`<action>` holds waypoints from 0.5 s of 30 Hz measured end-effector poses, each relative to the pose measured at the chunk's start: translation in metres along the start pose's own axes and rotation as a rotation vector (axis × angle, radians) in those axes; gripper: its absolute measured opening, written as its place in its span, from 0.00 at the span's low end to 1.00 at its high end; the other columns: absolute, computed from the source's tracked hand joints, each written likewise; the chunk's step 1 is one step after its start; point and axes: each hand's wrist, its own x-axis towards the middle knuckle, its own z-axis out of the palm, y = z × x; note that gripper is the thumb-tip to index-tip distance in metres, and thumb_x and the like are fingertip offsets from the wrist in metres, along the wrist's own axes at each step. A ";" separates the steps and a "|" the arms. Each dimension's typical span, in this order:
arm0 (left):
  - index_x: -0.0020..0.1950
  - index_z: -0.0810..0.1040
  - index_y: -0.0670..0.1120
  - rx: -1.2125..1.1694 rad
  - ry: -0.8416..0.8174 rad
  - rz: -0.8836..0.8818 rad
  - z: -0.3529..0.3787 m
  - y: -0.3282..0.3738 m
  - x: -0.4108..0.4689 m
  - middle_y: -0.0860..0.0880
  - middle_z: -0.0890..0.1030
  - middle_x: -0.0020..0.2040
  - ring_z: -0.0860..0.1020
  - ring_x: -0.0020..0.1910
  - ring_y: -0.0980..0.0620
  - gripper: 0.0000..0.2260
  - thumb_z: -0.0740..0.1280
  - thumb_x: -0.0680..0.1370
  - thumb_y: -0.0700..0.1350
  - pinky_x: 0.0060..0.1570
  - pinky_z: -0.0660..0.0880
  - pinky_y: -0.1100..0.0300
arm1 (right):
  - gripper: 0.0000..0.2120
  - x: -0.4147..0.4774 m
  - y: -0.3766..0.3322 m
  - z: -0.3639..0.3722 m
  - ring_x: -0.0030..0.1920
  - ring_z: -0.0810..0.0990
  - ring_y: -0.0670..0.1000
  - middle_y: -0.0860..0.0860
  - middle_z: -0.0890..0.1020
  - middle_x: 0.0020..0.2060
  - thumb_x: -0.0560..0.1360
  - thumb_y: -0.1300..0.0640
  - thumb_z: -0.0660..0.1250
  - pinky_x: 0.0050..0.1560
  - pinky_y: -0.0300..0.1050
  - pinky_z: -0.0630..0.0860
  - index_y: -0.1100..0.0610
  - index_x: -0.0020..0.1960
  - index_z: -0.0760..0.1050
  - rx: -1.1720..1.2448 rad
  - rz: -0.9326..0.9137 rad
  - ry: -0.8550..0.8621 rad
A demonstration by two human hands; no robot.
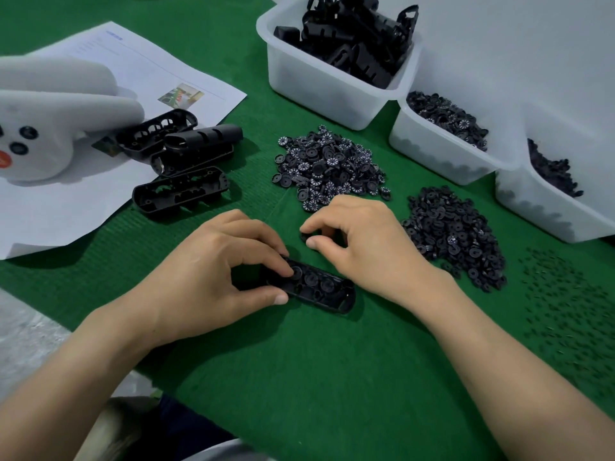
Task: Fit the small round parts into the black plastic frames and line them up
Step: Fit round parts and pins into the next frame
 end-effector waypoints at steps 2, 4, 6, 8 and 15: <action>0.45 0.83 0.52 0.002 -0.001 -0.004 0.000 0.001 0.000 0.56 0.80 0.48 0.76 0.48 0.51 0.11 0.72 0.66 0.55 0.48 0.74 0.52 | 0.05 -0.003 0.003 -0.001 0.40 0.76 0.50 0.48 0.78 0.40 0.71 0.55 0.70 0.44 0.52 0.75 0.52 0.47 0.80 -0.011 0.006 0.000; 0.45 0.83 0.52 0.010 -0.001 -0.009 0.000 0.002 0.001 0.57 0.80 0.48 0.76 0.48 0.51 0.12 0.73 0.67 0.57 0.48 0.74 0.51 | 0.07 -0.007 0.007 -0.003 0.38 0.74 0.46 0.47 0.78 0.39 0.71 0.56 0.71 0.44 0.50 0.75 0.52 0.49 0.80 -0.020 0.032 0.024; 0.45 0.83 0.53 0.030 -0.002 -0.020 0.002 0.006 0.002 0.57 0.80 0.48 0.75 0.48 0.51 0.12 0.71 0.66 0.58 0.48 0.74 0.51 | 0.10 -0.013 0.012 -0.009 0.33 0.71 0.39 0.44 0.77 0.36 0.71 0.57 0.71 0.41 0.42 0.73 0.52 0.52 0.80 0.028 0.065 0.078; 0.45 0.83 0.53 0.065 -0.007 -0.024 0.005 0.010 0.004 0.57 0.80 0.47 0.75 0.47 0.51 0.14 0.68 0.66 0.58 0.48 0.74 0.51 | 0.10 -0.022 0.020 -0.021 0.32 0.72 0.35 0.39 0.75 0.34 0.71 0.60 0.71 0.37 0.27 0.68 0.53 0.52 0.80 0.102 0.121 0.175; 0.47 0.83 0.52 0.108 -0.075 -0.033 0.029 0.035 0.022 0.58 0.79 0.49 0.73 0.49 0.53 0.13 0.70 0.67 0.56 0.52 0.71 0.50 | 0.07 -0.078 0.058 -0.061 0.29 0.72 0.34 0.37 0.77 0.33 0.72 0.63 0.70 0.30 0.24 0.65 0.52 0.44 0.81 0.124 0.354 0.268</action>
